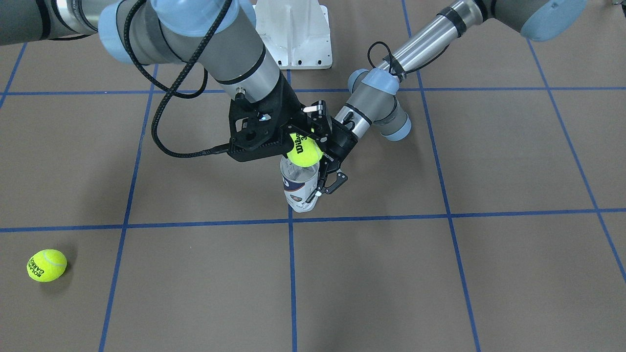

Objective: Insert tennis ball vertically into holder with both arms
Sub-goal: 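Carry the ball with the right gripper above the can's opening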

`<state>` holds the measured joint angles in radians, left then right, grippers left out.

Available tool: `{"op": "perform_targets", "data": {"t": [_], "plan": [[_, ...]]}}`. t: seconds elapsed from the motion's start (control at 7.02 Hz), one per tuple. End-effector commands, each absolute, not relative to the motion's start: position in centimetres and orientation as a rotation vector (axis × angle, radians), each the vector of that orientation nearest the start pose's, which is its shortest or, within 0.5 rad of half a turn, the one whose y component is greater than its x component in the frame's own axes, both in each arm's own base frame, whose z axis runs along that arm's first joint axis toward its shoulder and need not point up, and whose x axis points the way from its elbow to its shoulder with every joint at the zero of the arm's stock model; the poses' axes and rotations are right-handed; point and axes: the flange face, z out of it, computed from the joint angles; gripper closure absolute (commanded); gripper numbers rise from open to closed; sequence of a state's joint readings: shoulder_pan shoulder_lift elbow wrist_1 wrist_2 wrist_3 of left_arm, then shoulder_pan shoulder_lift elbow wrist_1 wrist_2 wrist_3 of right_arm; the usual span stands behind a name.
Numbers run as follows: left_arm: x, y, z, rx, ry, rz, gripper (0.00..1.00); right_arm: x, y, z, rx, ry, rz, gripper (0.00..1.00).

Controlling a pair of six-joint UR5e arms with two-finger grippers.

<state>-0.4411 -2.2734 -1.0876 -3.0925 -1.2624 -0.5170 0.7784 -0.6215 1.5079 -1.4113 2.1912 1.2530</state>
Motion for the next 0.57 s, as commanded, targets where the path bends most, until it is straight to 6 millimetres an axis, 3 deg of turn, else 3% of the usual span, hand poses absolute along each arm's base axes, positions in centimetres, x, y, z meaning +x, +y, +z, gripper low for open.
{"op": "perform_targets", "data": {"t": [0.0,0.28,0.43], "plan": [[59.3,-46.26,28.72,1.337,1.108,0.181,0.36,-46.21,-55.24,6.67,0.04,-1.139,0.083,1.0],[59.23,-46.35,28.72,1.337,1.108,0.179,0.36,-46.53,-55.13,7.18,0.035,-1.132,0.085,0.97],[59.22,-46.35,28.72,1.337,1.108,0.179,0.36,-46.54,-55.13,7.27,0.035,-1.132,0.085,0.68]]}}
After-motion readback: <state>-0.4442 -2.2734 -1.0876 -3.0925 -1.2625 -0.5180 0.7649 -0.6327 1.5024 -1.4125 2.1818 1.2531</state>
